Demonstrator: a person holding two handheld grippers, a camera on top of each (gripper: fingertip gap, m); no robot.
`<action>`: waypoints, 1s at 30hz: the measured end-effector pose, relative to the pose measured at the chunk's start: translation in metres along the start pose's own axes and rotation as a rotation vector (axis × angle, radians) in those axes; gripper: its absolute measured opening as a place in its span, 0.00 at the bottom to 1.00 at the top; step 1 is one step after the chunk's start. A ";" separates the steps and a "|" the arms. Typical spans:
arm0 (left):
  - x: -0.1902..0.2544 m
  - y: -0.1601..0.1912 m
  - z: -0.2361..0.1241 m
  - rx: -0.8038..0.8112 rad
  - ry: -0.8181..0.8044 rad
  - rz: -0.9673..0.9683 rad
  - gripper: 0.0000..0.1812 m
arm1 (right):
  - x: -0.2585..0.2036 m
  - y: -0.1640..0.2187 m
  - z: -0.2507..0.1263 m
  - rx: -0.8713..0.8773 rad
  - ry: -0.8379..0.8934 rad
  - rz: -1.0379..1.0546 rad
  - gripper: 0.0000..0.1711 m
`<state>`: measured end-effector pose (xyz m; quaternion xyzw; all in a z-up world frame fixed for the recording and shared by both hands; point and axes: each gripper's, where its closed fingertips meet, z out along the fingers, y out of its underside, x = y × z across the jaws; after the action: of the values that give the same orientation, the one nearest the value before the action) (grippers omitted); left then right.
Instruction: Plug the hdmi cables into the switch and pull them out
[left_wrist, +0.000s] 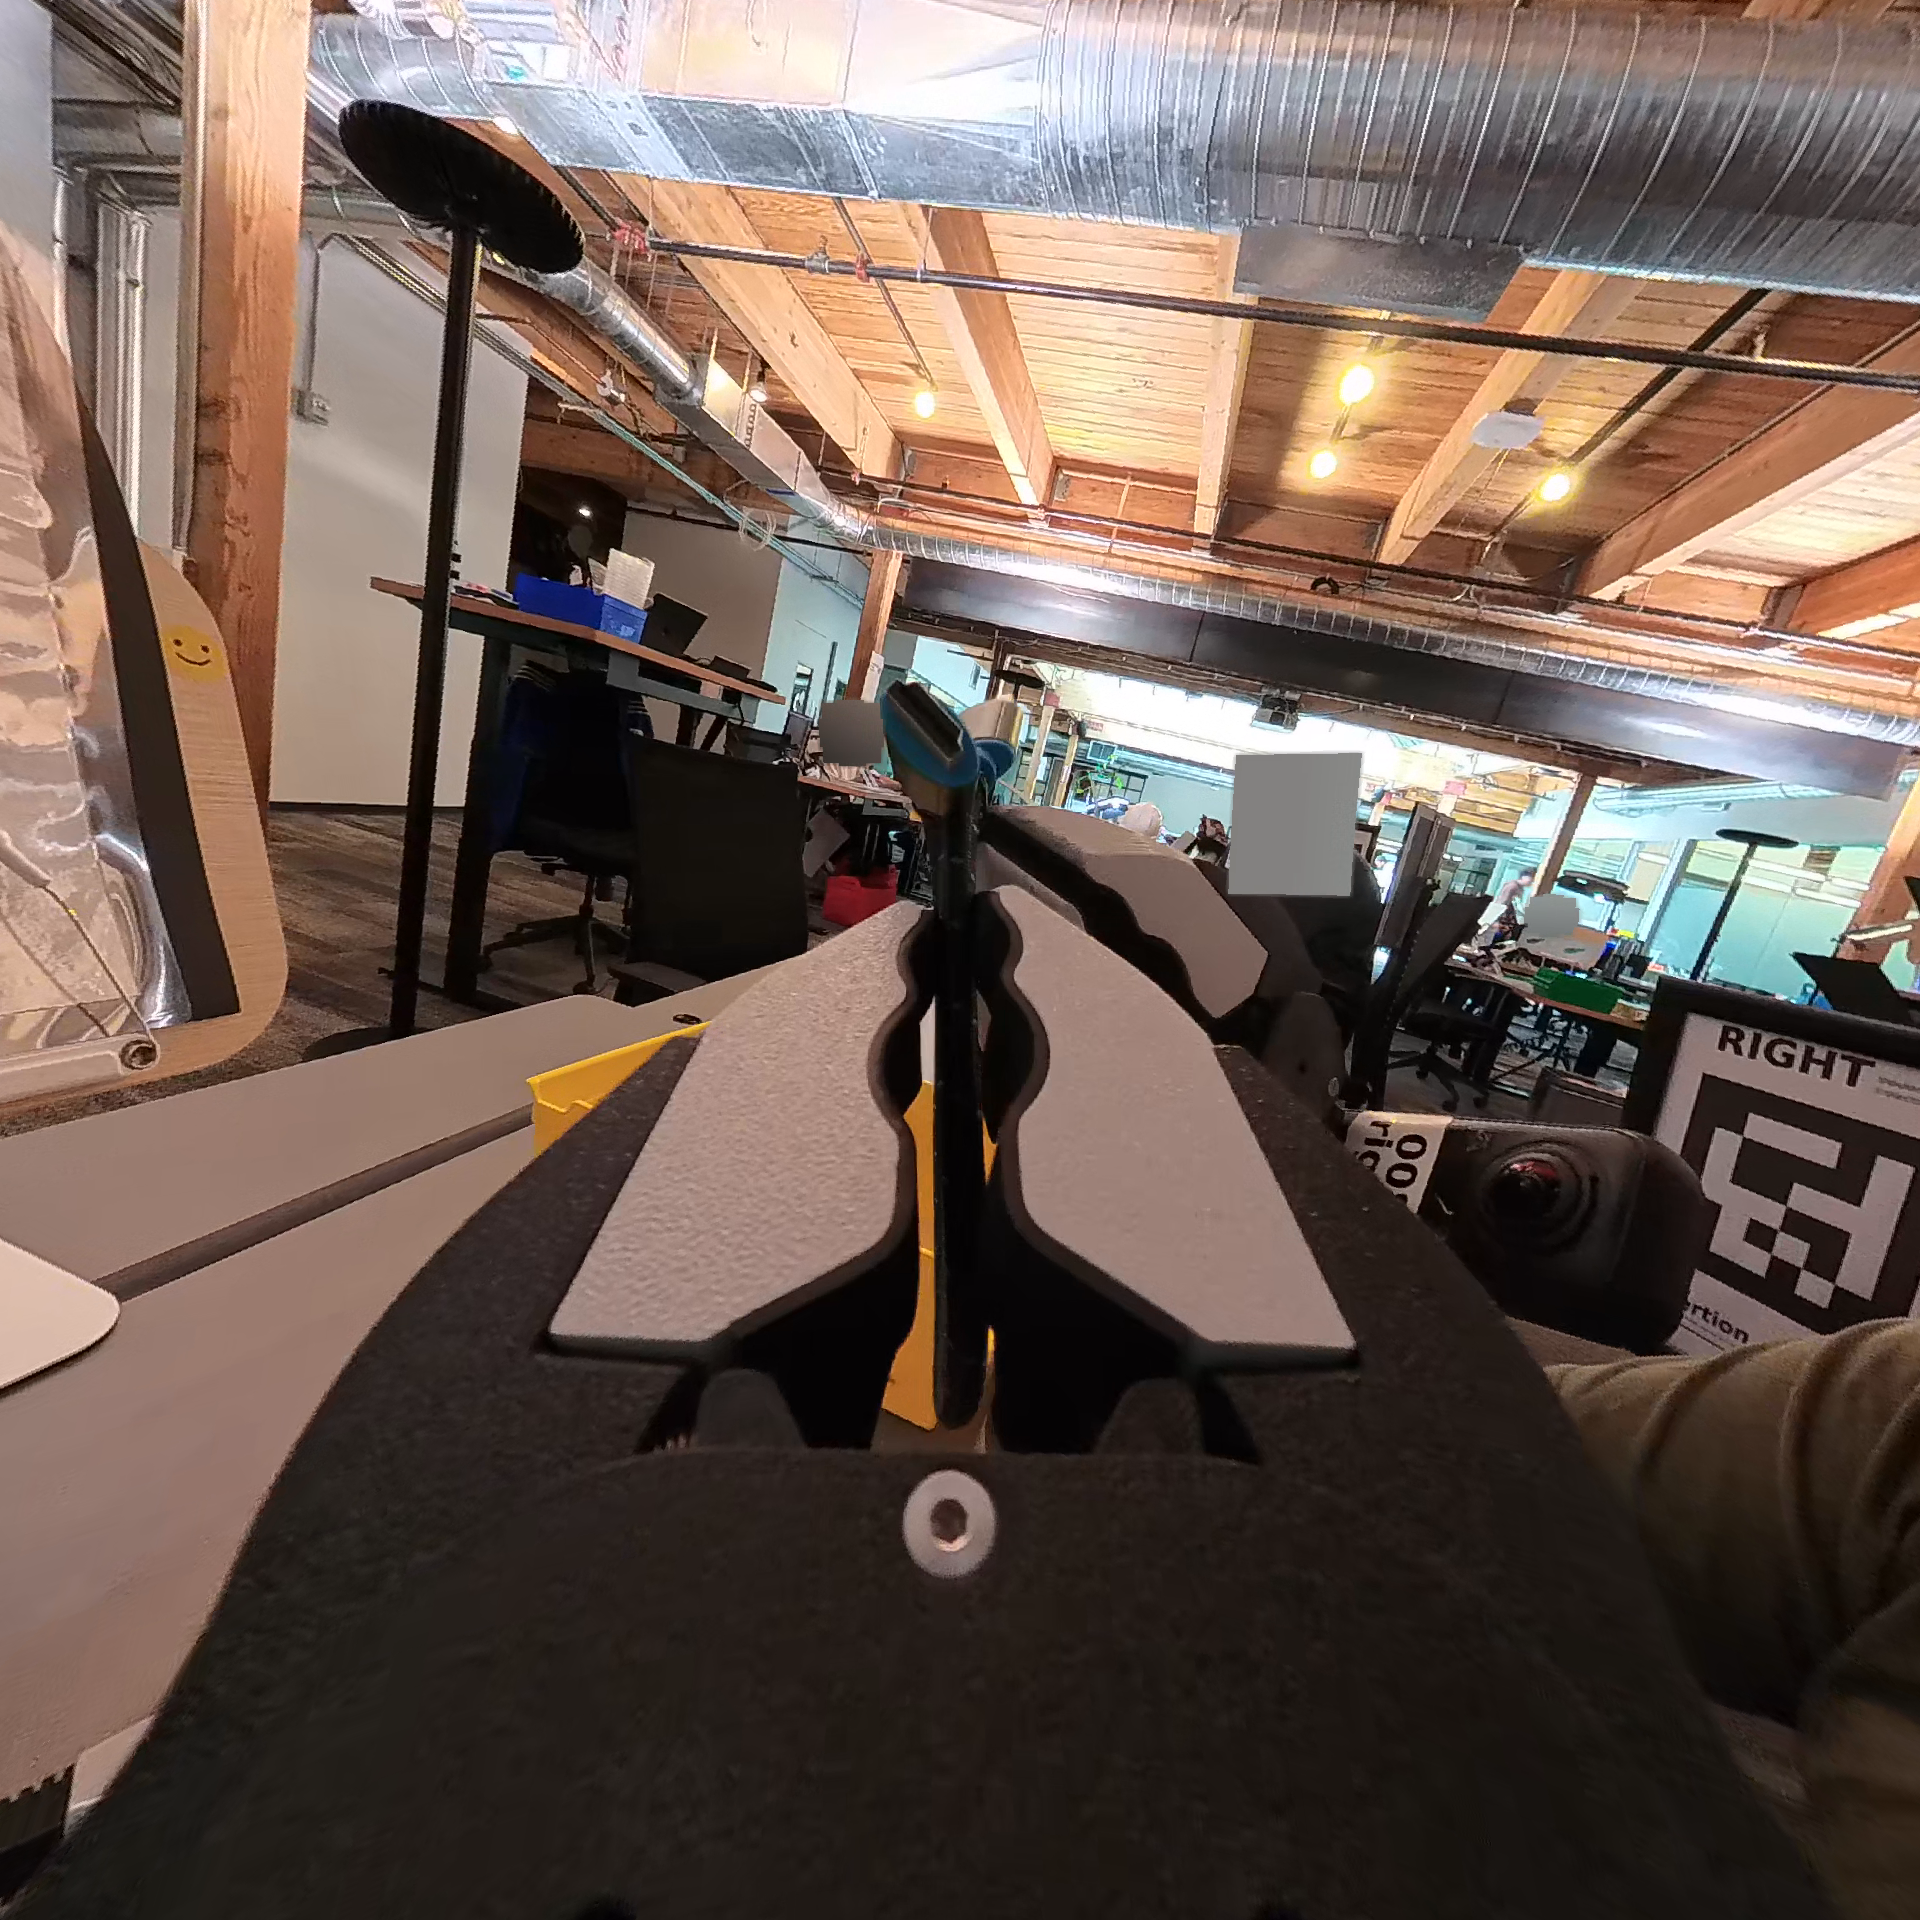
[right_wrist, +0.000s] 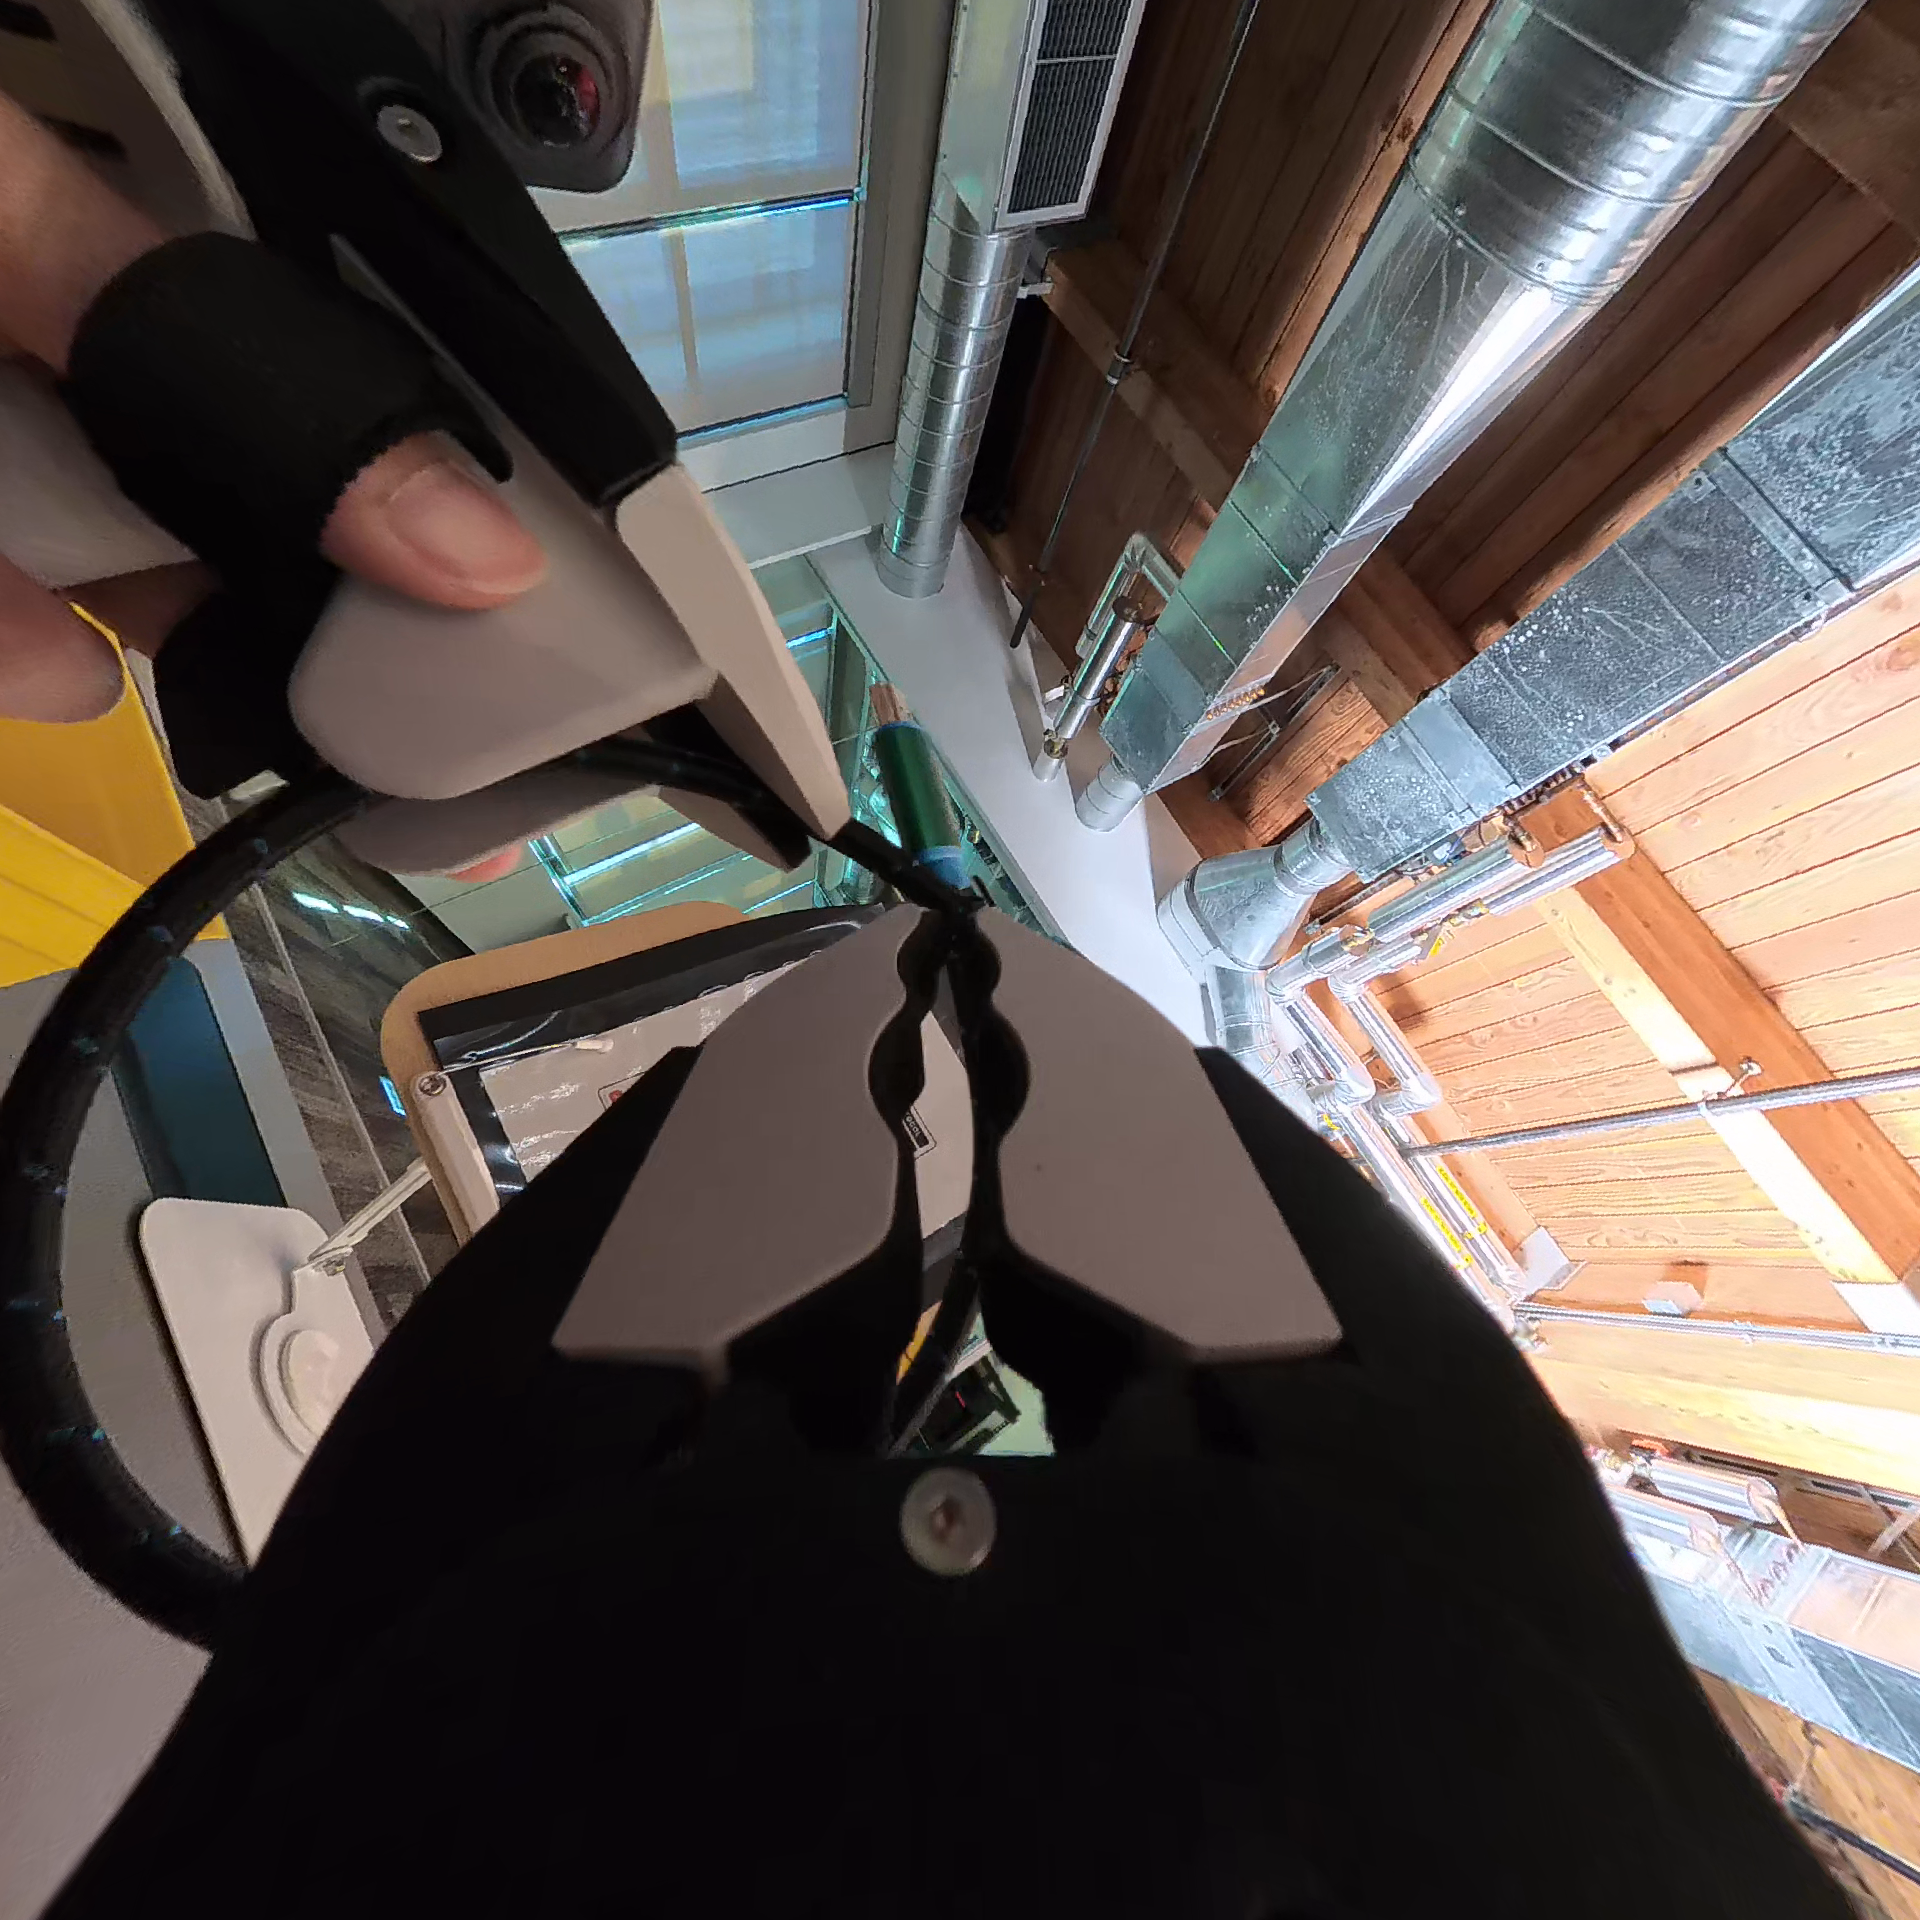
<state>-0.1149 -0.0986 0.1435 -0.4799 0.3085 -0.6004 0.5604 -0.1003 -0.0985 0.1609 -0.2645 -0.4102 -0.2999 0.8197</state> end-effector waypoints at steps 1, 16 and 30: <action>0.000 0.000 0.000 -0.001 0.000 0.000 0.04 | -0.001 0.000 0.000 0.001 -0.002 -0.012 0.03; 0.003 0.001 0.000 -0.015 0.049 -0.092 0.04 | 0.001 -0.001 0.000 -0.010 0.024 -0.083 0.03; 0.002 -0.011 -0.005 0.022 -0.060 0.291 0.04 | -0.004 -0.008 0.010 0.145 -0.410 1.227 0.03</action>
<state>-0.1233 -0.0997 0.1518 -0.4417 0.3513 -0.5014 0.6558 -0.1124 -0.0960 0.1641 -0.4465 -0.3520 0.3076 0.7629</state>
